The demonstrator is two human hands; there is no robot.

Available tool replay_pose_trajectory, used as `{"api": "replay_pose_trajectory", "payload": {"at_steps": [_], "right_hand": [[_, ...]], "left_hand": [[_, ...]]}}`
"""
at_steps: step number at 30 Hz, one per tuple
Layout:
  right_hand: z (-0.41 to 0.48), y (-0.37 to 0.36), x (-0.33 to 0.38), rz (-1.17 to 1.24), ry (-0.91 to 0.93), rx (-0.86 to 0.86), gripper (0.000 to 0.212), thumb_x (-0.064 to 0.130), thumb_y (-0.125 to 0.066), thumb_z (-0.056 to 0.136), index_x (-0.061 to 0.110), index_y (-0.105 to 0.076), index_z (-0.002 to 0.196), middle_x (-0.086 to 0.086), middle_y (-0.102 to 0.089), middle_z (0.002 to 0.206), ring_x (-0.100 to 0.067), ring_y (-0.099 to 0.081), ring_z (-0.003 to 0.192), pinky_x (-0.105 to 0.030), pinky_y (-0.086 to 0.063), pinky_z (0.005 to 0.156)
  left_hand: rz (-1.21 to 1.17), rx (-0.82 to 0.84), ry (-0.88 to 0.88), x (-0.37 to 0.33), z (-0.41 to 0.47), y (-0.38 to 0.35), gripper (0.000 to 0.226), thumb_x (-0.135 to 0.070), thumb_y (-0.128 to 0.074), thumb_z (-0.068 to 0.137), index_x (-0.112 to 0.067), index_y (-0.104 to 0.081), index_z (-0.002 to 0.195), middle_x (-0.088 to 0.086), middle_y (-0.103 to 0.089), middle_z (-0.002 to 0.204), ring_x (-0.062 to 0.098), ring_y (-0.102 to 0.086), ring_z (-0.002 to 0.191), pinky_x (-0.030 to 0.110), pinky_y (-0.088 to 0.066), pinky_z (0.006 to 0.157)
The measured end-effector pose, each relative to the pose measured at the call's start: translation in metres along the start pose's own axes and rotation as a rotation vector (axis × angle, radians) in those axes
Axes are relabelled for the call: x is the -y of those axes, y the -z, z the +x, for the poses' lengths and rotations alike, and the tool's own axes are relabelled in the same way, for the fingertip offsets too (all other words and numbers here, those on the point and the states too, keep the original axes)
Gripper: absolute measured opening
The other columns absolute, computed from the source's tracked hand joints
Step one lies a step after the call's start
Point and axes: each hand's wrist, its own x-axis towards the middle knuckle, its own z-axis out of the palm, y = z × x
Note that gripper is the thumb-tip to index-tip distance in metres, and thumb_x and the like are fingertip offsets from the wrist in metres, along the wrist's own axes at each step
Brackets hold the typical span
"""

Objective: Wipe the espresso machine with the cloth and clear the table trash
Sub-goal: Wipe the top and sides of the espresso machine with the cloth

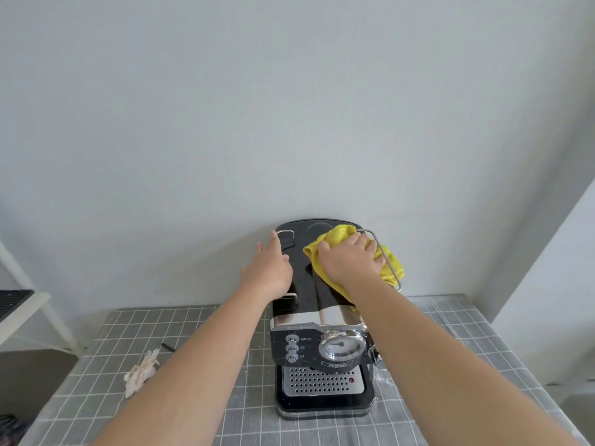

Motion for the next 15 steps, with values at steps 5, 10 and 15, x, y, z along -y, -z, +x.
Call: {"api": "replay_pose_trajectory", "payload": {"at_steps": [5,10,15], "right_hand": [[0.009,0.004,0.009,0.033,-0.057,-0.003,0.087,0.056,-0.023,0.09,-0.003,0.006,0.146,-0.018,0.004,0.159,-0.034,0.004,0.147,-0.05,0.001,0.117],[-0.006,0.001,-0.004,-0.065,0.07,0.02,0.081,0.052,-0.023,0.092,0.0,0.004,0.148,-0.016,0.005,0.159,-0.031,0.006,0.147,-0.049,0.002,0.117],[-0.045,-0.016,-0.013,-0.172,0.426,-0.064,0.071,0.045,-0.029,0.094,0.017,0.002,0.15,-0.004,0.009,0.16,-0.027,0.013,0.147,-0.054,0.005,0.116]], "left_hand": [[-0.001,-0.001,-0.003,-0.002,0.001,0.001,0.058,-0.024,-0.024,0.102,-0.02,0.008,0.151,0.011,-0.002,0.161,0.023,-0.003,0.15,0.046,-0.018,0.116],[0.01,-0.016,-0.016,-0.002,-0.001,0.0,0.058,-0.024,-0.024,0.103,-0.018,0.008,0.151,0.009,-0.004,0.161,0.023,-0.003,0.15,0.046,-0.019,0.115],[-0.008,-0.026,0.003,0.001,0.008,-0.003,0.06,-0.028,-0.026,0.102,-0.02,0.007,0.151,0.013,-0.004,0.161,0.026,-0.01,0.149,0.047,-0.02,0.117]]}}
